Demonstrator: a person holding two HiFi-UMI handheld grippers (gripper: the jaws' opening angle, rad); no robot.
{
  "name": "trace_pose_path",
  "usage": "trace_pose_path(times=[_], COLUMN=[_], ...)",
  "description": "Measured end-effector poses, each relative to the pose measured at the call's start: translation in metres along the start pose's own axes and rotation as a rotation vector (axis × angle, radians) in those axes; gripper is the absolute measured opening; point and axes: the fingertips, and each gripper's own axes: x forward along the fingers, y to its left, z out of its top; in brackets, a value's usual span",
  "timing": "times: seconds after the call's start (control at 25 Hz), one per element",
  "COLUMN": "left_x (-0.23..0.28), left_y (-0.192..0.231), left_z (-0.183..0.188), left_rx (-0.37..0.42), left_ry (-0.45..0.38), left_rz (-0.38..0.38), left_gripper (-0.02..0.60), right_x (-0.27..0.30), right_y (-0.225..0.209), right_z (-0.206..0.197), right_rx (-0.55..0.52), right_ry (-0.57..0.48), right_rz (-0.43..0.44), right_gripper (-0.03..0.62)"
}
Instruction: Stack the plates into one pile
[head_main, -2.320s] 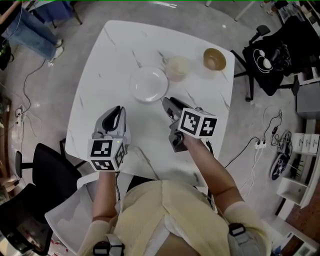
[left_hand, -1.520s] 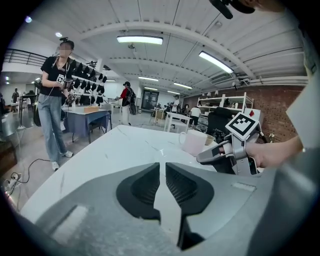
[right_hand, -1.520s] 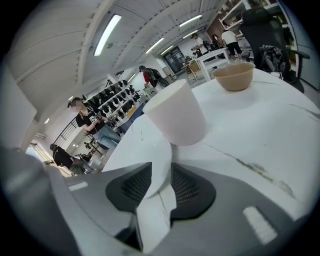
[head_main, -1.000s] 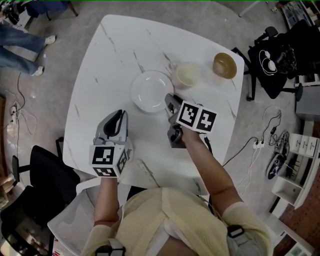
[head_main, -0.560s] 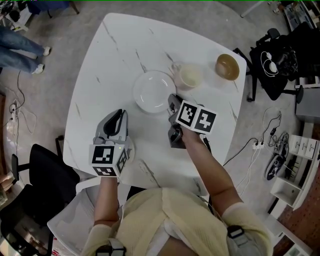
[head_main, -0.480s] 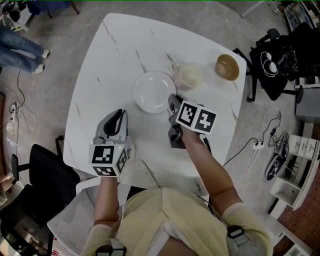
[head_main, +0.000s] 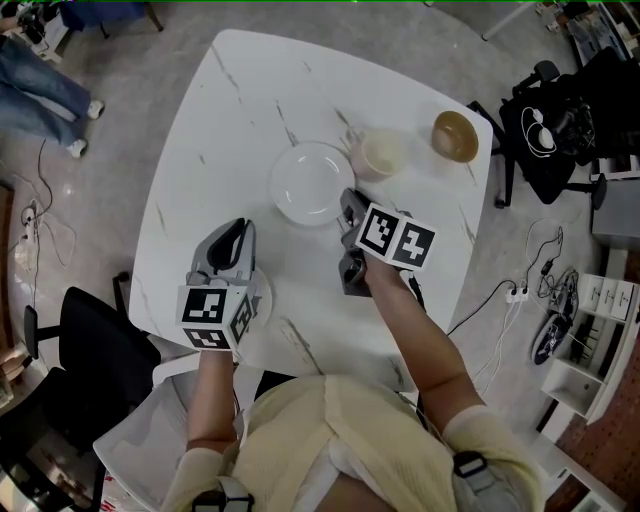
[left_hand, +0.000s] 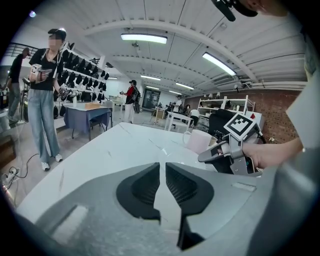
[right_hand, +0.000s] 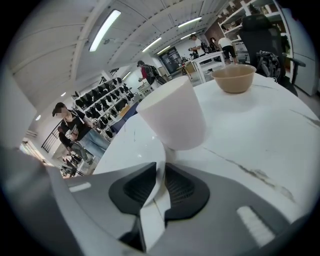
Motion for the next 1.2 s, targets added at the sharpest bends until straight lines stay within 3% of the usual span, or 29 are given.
trace_pose_path(times=[0.48, 0.92, 1.2], left_x=[-0.002, 0.006, 0.018], left_y=[-0.003, -0.016, -0.021], left_z=[0.004, 0.009, 0.014], left_rx=[-0.019, -0.02, -0.119], left_ry=[-0.006, 0.016, 0.025], left_rz=[-0.035, -0.128, -0.222], left_gripper=[0.069, 0.166, 0.2], right_x=[-0.025, -0.053, -0.069], right_y=[0.024, 0.05, 0.061], right_z=[0.015, 0.03, 0.035], right_rx=[-0.012, -0.088, -0.186], right_ry=[-0.092, -0.157, -0.175], right_rz=[0.172, 0.37, 0.456], right_gripper=[0.026, 0.014, 0.014])
